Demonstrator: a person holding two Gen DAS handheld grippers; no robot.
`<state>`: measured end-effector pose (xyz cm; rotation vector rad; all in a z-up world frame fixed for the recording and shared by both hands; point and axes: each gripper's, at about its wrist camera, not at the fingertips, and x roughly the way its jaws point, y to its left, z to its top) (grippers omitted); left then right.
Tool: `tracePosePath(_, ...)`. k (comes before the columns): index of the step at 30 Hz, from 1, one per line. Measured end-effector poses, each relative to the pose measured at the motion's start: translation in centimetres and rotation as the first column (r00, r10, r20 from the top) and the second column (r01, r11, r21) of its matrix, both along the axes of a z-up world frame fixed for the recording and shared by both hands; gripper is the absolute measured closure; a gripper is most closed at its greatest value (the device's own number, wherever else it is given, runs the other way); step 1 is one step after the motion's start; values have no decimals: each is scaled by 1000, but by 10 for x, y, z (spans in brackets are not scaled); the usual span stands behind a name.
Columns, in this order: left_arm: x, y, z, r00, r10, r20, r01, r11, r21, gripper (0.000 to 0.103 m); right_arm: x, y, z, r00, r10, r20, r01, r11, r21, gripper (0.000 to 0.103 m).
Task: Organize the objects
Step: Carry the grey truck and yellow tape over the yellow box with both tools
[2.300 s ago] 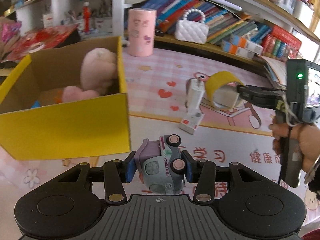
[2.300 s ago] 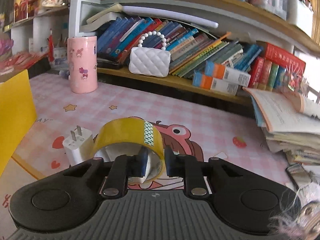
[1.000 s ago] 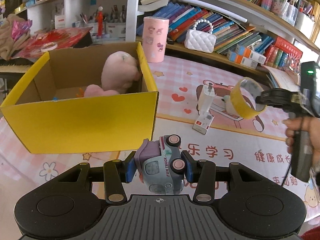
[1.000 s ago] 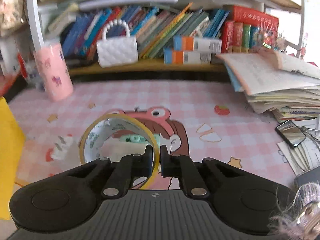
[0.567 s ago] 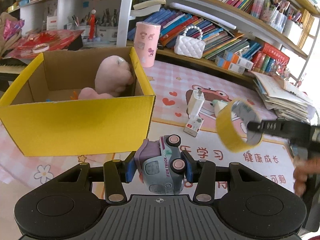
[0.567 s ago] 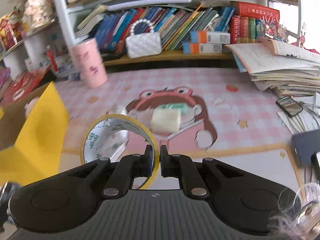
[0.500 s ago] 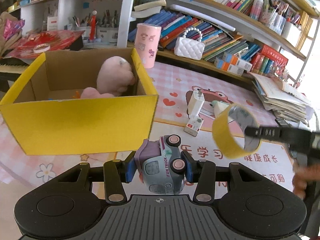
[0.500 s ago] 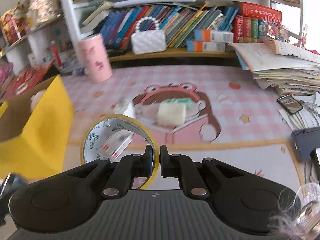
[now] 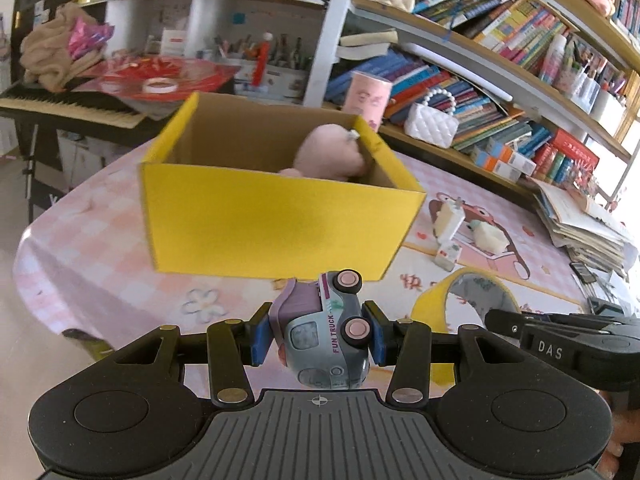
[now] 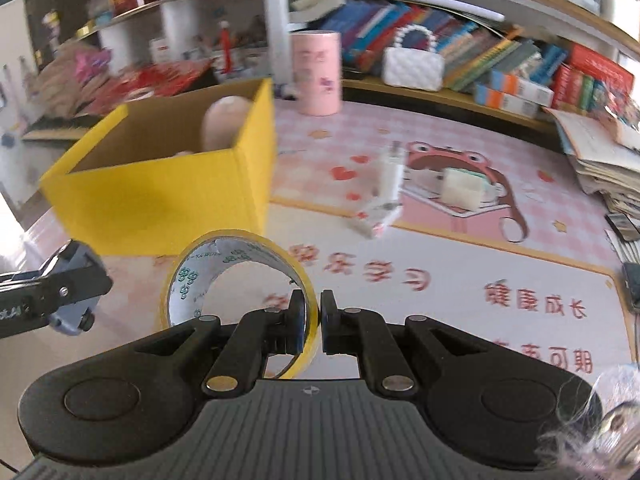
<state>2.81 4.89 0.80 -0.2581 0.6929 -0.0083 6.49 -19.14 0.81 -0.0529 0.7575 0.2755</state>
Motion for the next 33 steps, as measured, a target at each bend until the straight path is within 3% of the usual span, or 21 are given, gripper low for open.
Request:
tracePosePath(12,-39,43,5,1000,25,3,-25,999,37,58,-38,53,-3,998,55,-10,-54,998,31,95)
tracePosePath(25,-53,70,17,998,33,50,-37,997,71,58,-53,89,0,997,82,5,-82,995,52,95)
tracePosePath(33,-28,78,40,989,44,139,-55,996,76,58,-36,92,31,991,81,111,-87,995,55,95)
